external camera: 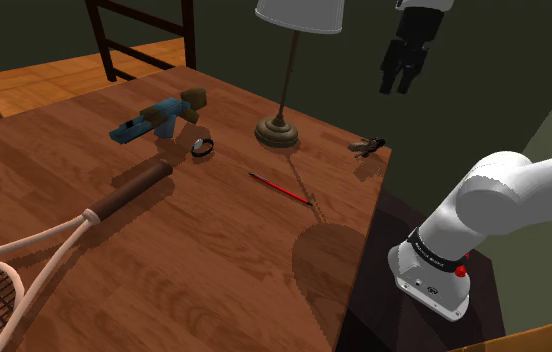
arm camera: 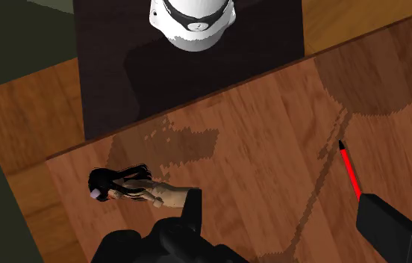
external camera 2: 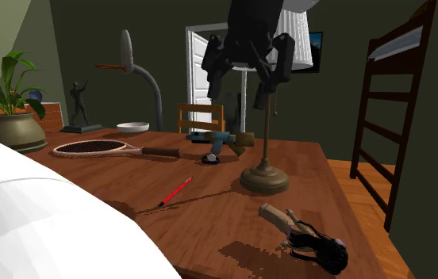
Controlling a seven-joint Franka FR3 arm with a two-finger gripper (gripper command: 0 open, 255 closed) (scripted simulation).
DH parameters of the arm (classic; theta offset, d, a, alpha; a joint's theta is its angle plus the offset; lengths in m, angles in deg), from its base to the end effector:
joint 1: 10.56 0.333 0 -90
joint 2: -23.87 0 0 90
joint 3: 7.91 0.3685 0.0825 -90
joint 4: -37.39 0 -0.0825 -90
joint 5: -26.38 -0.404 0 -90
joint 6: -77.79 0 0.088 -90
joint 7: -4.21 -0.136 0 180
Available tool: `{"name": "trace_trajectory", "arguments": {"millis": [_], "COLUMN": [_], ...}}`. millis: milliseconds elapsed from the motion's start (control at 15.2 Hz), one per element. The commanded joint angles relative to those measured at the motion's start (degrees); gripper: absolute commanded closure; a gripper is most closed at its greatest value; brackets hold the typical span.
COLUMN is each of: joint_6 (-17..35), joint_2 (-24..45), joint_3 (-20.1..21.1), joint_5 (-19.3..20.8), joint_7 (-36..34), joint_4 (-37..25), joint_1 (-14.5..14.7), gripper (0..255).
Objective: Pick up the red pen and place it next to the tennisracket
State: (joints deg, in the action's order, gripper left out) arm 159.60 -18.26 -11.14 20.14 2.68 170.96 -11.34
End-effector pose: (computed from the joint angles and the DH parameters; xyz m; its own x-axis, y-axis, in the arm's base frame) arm 0.2841 -0.0093 0.5862 0.9836 -0.0592 -0.1704 -0.0839 -0.9864 -0.1417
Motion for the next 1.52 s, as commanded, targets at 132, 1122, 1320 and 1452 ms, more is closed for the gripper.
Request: {"name": "trace_trajectory", "arguments": {"millis": [132, 1122, 1320, 1452], "joint_6": [3.89, 33.15, 38.6, 42.05], "joint_2": [1.12, 18.46, 23.5, 27.06], "joint_3": [1.57, 13.69, 16.12, 17.71], "joint_5": [-0.97, -5.44, -5.08, -4.42], "joint_7": [-0.17, -1.7, -2.46, -3.18], "joint_4": [1.79, 6.14, 5.08, 4.03], "joint_1": [1.08, 8.72, 9.81, 10.43], "gripper": [0, 0, 0, 0]}}
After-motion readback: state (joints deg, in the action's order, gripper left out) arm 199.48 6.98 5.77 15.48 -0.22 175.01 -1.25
